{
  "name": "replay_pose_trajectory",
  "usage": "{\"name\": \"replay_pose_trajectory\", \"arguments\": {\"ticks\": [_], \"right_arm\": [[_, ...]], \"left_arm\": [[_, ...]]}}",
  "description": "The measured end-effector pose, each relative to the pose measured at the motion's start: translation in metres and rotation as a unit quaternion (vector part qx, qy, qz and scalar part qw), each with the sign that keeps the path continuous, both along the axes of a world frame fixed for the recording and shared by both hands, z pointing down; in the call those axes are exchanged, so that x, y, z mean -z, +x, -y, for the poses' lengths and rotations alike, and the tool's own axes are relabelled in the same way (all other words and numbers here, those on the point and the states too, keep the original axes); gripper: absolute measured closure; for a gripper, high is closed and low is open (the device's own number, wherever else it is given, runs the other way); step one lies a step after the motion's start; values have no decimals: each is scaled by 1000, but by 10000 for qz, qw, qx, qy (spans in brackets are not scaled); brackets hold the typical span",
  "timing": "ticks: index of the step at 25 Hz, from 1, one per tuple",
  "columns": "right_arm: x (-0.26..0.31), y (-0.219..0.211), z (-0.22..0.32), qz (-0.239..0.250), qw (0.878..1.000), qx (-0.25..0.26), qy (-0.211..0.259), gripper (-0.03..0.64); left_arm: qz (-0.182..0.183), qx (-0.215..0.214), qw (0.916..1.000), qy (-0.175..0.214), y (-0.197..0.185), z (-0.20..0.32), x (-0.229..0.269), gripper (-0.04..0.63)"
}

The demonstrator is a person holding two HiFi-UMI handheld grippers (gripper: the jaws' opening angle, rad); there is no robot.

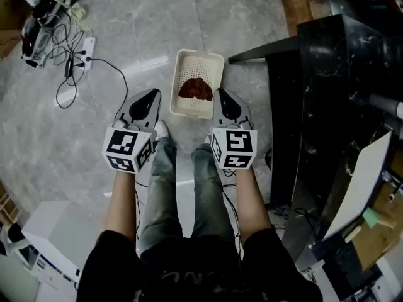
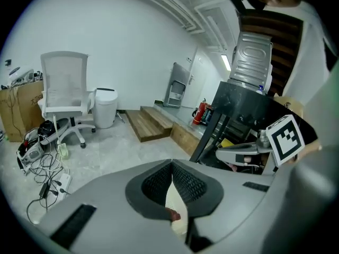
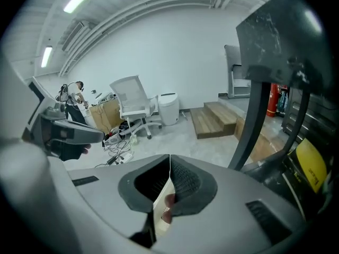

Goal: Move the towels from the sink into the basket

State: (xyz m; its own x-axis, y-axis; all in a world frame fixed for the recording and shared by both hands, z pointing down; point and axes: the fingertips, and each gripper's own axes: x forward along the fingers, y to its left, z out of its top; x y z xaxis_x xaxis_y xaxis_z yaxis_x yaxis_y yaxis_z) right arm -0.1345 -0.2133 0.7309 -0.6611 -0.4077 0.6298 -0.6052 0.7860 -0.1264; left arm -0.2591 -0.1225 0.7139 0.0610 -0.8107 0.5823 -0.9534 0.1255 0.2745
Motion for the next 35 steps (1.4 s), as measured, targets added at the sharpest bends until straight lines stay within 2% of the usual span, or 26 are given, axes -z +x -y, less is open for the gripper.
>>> {"name": "replay_pose_trajectory", "arguments": {"ticks": [9, 15, 20, 26, 35], "right_arm": [[126, 3, 21, 467, 9975, -284, 456, 603], [209, 17, 35, 817, 9925, -426, 801, 603], [275, 39, 49, 1174, 9874, -598, 876, 604], [340, 61, 60, 1359, 9818, -610, 1175, 604], [416, 86, 53, 1550, 9730, -561, 1618, 604]], "left_arm": [[200, -11, 9989, 420, 2, 20, 109, 578], [339, 148, 9967, 729, 3, 28, 180, 578], [432, 267, 9948, 884, 13, 38, 238, 578], [794, 303, 9901, 1120, 20, 40, 302, 578], [1106, 431, 9801, 1589, 29, 33, 380, 578]]}}
